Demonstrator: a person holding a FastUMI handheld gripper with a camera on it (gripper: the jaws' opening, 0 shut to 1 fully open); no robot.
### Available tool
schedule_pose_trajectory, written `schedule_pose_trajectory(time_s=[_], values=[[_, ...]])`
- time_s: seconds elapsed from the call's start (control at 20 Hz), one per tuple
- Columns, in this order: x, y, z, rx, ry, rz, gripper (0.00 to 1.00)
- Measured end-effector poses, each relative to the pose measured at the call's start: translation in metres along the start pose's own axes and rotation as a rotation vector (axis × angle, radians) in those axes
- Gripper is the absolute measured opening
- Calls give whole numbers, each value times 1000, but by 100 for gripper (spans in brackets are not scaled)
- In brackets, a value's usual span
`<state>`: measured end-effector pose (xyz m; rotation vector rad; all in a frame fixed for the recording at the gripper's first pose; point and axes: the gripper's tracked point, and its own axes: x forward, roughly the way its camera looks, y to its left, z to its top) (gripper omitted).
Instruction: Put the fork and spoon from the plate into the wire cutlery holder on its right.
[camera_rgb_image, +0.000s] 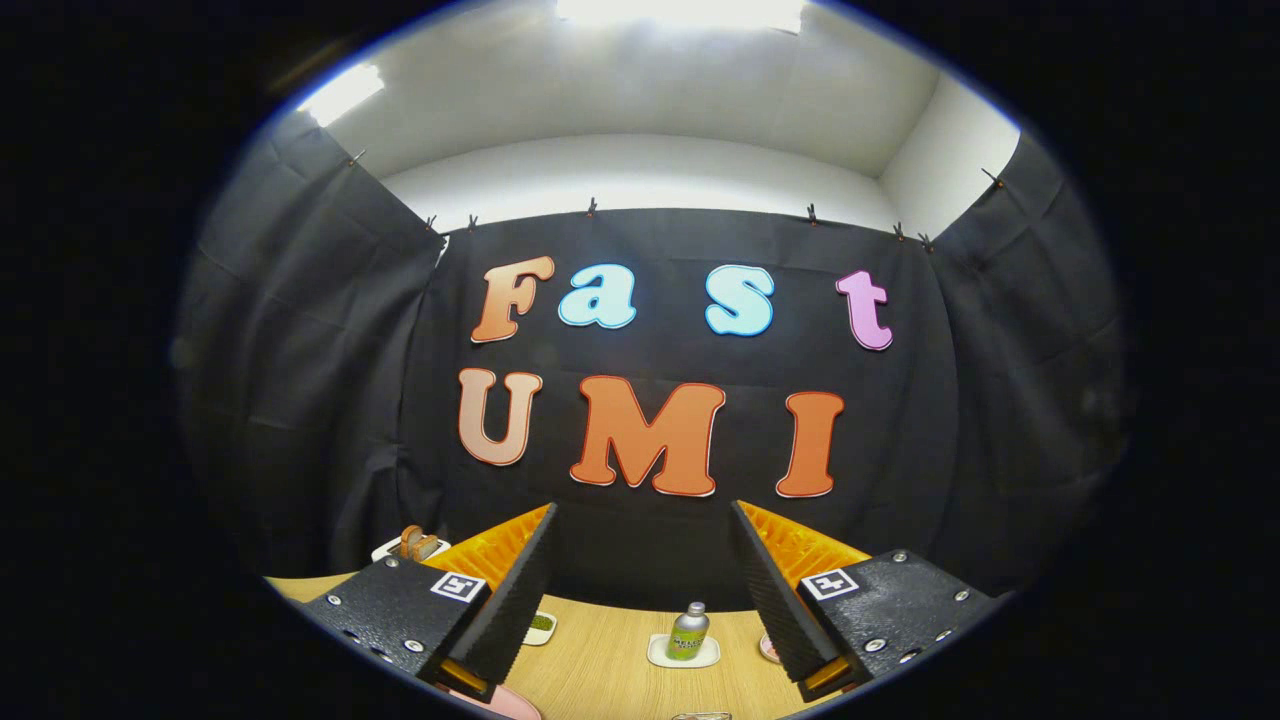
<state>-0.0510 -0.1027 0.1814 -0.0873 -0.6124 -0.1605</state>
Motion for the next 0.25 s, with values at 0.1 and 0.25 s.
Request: schedule_pose_trajectory(time_s=[0.1,0.25], values=[[-1,-1,-2,0,6,-2,98],[-3,-5,-3,7,6,-10,99]])
